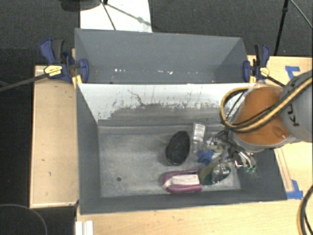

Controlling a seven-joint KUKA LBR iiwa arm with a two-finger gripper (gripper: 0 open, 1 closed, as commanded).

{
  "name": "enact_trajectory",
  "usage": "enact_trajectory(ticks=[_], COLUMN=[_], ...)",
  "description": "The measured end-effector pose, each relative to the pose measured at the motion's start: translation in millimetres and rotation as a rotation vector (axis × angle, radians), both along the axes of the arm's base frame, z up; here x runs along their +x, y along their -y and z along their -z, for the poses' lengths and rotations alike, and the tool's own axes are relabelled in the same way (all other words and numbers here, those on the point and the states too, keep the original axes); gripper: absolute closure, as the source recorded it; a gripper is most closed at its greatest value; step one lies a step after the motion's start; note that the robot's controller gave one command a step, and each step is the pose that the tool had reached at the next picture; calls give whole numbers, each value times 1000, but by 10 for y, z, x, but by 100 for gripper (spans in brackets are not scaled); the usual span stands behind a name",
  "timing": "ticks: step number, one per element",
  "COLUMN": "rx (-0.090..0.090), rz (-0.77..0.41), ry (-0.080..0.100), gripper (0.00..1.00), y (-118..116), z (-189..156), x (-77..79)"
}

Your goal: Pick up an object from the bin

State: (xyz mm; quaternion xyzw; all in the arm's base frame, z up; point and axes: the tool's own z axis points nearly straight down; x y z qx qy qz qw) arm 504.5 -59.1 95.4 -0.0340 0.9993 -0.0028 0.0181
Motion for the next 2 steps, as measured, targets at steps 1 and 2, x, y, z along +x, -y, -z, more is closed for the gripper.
enact_trajectory(ticks=[1,2], rx=[0,4], rz=[-8,55], ry=[-4,-24], gripper=[100,100], y=[-12,127], z=[-18,-2106], x=[1,52])
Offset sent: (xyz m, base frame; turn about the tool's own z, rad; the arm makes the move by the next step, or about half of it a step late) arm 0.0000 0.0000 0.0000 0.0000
